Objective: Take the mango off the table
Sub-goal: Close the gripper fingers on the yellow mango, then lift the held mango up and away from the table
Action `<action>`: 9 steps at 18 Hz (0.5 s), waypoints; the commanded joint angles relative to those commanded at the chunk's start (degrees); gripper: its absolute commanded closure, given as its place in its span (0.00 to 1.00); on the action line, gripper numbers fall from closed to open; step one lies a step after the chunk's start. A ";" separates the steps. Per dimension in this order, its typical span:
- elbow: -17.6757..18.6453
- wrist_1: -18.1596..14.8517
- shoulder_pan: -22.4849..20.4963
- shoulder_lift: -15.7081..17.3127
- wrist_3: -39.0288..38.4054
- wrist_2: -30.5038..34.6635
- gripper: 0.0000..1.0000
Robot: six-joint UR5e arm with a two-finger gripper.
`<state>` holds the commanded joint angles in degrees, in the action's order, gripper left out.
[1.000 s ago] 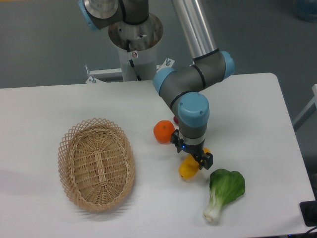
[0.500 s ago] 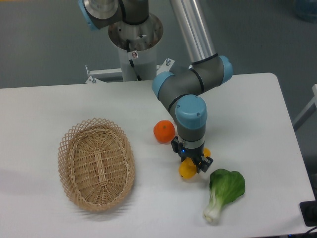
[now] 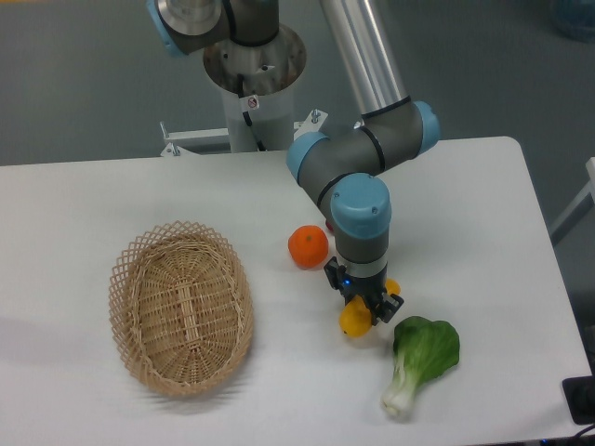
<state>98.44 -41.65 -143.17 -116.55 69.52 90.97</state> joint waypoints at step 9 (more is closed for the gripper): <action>-9.04 -18.69 -8.17 5.81 6.85 -3.60 0.47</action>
<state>89.40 -60.35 -151.34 -110.75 76.37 87.37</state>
